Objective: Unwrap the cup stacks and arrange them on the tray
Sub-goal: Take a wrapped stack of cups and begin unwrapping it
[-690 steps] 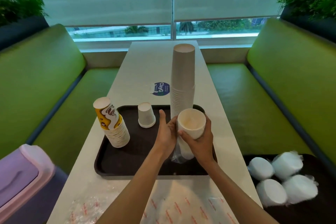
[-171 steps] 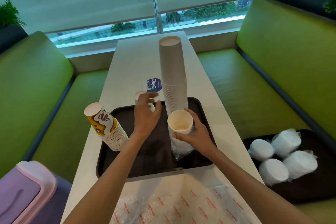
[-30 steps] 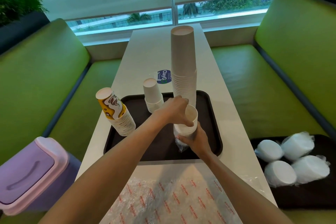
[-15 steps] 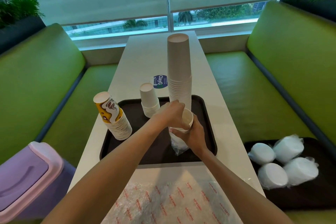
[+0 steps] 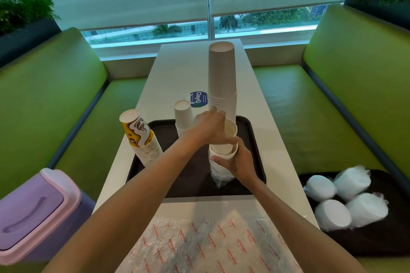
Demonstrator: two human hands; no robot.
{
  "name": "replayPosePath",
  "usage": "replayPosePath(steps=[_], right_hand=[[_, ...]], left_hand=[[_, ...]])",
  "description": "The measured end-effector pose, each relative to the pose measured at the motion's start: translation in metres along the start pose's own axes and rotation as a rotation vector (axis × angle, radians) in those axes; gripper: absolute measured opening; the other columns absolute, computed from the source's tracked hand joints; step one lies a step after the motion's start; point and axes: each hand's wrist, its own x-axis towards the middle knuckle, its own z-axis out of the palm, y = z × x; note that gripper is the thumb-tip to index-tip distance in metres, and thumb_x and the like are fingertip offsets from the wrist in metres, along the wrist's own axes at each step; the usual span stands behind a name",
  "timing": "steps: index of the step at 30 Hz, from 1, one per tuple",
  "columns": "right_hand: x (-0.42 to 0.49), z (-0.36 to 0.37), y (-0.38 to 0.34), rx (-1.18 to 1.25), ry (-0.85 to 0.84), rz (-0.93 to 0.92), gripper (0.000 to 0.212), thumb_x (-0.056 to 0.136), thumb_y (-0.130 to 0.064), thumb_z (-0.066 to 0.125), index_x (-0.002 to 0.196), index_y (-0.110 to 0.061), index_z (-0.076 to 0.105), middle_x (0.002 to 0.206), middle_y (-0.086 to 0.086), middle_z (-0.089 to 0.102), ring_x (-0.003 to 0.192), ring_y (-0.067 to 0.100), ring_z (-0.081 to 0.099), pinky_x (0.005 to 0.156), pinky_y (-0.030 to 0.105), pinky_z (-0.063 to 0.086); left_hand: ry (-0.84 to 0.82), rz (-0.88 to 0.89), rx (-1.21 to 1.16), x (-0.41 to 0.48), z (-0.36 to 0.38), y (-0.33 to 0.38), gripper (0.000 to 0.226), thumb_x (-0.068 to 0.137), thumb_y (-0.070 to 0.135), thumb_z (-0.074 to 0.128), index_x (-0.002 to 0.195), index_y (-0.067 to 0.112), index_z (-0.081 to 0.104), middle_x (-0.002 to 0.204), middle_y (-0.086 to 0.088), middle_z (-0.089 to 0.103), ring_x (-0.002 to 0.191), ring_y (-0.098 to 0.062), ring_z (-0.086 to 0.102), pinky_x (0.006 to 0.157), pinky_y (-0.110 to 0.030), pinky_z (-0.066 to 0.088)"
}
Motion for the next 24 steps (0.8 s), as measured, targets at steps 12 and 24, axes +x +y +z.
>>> replayPosePath(steps=[12,24], right_hand=[[0.001,-0.005,-0.002,-0.039,-0.054,0.025,0.089,0.061,-0.04,0.088,0.134,-0.021,0.042,0.124,-0.002,0.058,0.11,0.015,0.055,0.089,0.028,0.05],[0.001,-0.007,-0.001,-0.071,-0.062,0.023,0.09,0.059,-0.037,0.09,0.132,-0.023,0.041,0.117,-0.008,0.055,0.105,0.011,0.053,0.088,0.027,0.046]], left_hand=[[-0.325,-0.19,-0.376,-0.04,-0.004,-0.048,0.062,0.08,0.03,0.072,0.13,0.009,0.044,0.119,-0.006,0.054,0.107,-0.018,0.053,0.085,-0.025,0.046],[0.32,-0.487,-1.291,-0.021,0.003,-0.096,0.065,0.081,0.022,0.072,0.132,0.009,0.035,0.126,-0.009,0.052,0.112,-0.023,0.056,0.095,-0.038,0.05]])
